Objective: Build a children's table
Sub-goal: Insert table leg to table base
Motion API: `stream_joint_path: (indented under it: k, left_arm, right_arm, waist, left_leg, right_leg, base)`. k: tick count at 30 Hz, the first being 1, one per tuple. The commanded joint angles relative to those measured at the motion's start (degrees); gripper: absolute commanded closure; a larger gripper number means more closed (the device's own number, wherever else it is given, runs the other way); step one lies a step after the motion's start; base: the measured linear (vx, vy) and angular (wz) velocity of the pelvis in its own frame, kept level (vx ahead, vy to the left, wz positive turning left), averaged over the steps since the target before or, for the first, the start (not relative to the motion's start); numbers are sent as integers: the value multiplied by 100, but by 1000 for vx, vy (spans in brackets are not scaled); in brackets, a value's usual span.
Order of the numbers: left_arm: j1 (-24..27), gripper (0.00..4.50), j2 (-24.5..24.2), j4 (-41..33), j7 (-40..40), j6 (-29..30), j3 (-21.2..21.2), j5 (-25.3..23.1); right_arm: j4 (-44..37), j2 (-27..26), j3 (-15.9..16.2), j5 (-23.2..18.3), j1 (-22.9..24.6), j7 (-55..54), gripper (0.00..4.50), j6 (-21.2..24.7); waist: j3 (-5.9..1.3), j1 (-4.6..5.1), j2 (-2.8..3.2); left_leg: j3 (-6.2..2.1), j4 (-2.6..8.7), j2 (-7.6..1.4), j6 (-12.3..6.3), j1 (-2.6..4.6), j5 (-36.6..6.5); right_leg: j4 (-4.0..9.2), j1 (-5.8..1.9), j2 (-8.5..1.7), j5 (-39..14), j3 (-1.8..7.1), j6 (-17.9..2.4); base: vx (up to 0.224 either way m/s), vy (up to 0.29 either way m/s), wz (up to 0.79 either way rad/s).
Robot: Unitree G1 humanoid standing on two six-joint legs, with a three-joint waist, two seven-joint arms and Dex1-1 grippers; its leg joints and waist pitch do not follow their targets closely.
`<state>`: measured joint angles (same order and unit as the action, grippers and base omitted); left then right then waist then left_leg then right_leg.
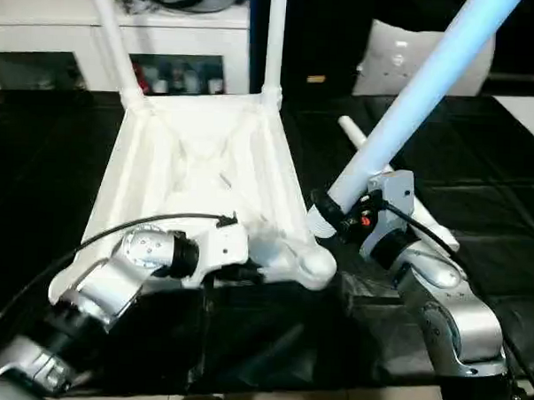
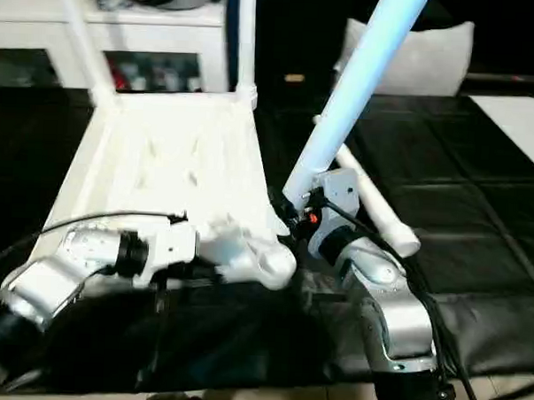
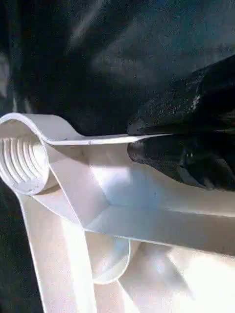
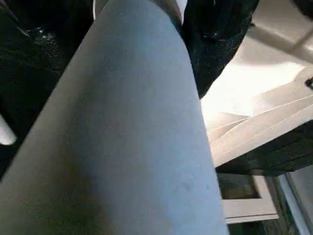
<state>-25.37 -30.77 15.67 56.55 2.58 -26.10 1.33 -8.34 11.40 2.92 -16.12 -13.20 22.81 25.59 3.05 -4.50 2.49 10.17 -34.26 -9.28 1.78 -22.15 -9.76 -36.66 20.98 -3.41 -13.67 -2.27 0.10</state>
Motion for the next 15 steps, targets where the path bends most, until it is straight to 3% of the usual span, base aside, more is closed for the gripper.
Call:
stream_joint_path:
  k: [1, 5, 8, 12, 13, 15]
  left_arm:
    - [3, 450, 48, 103, -262, 149, 333, -12]
    - [172, 450, 168, -123, -137, 361, 528, 356]
    - [304, 450, 241, -237, -155, 448, 594, 546]
    - [376, 450, 321, -348, -98, 554, 629, 564]
    - [356, 450, 330, -381, 11, 697, 613, 607]
    - [289, 450, 296, -364, 180, 844, 563, 628]
  right_arm:
    - [-102, 7, 20, -3, -2, 6, 259, -6]
    - [-97, 46, 33, -16, -22, 45, 259, 53]
    - [-121, 81, 78, -61, -66, 144, 259, 167]
    - [-205, 89, 30, -233, -60, 237, 259, 324]
    - [-189, 83, -4, -275, -73, 239, 259, 352]
    - [-155, 85, -11, -303, -105, 265, 259, 381]
  waist:
    - [-348, 31, 3]
    - [-360, 90, -8]
    - [-367, 111, 59]
    - [-381, 105, 36]
    - [-378, 106, -25]
    - [-377, 91, 1]
  left_leg:
    - [-177, 459, -365, 319, 148, -1519]
    - [-174, 438, -365, 218, 126, -1344]
    - [-177, 427, -359, 152, 120, -1250]
    - [-167, 411, -364, 55, 121, -1094]
    - [-159, 415, -370, 28, 124, -1104]
    - [-158, 409, -365, 10, 124, -1032]
  right_leg:
    - [486, -114, -502, -928, 288, -1040]
    - [472, -130, -500, -709, 287, -1150]
    - [450, -136, -484, -424, 277, -1220]
    - [432, -153, -478, -63, 270, -1301]
    - [441, -158, -476, -90, 267, -1307]
    - [428, -151, -487, -109, 265, -1321]
  base:
    - [0, 0, 0]
    - [0, 0, 0]
    - [0, 0, 0]
    - [0, 0, 0]
    - [0, 0, 0]
    - [0, 0, 0]
